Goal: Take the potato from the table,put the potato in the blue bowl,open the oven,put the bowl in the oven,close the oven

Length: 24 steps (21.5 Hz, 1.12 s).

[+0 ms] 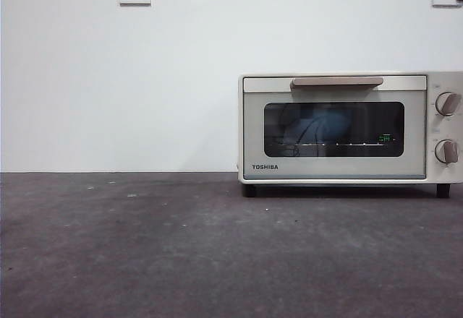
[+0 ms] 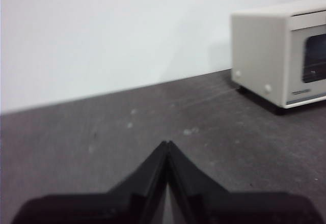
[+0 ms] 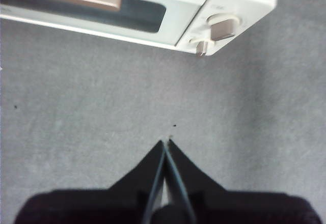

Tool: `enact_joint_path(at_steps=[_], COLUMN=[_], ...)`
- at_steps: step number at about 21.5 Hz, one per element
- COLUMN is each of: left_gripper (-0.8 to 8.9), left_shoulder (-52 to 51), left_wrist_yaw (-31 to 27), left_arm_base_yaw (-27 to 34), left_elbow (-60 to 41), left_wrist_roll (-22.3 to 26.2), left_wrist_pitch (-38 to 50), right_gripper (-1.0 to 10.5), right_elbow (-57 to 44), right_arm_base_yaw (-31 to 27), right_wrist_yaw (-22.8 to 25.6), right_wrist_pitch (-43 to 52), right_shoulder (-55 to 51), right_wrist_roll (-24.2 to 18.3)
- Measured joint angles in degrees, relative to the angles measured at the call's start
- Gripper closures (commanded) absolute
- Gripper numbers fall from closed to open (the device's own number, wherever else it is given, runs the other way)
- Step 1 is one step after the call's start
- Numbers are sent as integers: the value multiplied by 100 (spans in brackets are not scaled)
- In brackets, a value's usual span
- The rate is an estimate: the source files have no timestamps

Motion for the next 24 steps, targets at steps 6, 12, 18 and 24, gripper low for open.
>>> enact_joint_path(at_steps=[6, 12, 18, 24], left_gripper=[818, 817, 817, 818], left_shoulder=[-240, -238, -243, -243], left_wrist_yaw=[-739, -883, -780, -780], left_arm_base_yaw=[0, 0, 0, 0], left_elbow=[-13, -13, -13, -13], left_wrist_roll=[-610, -713, -807, -813], left_wrist_pitch=[-787, -1241, -1191, -1180], right_gripper=[946, 946, 946, 946], right_elbow=[-2, -2, -2, -2], right_arm_base_yaw=[0, 0, 0, 0], right_wrist_yaw=[0, 0, 0, 0], right_wrist_pitch=[671, 1799, 2944, 3598], right_shoulder=[389, 466, 466, 466], right_wrist_roll=[2, 2, 2, 2])
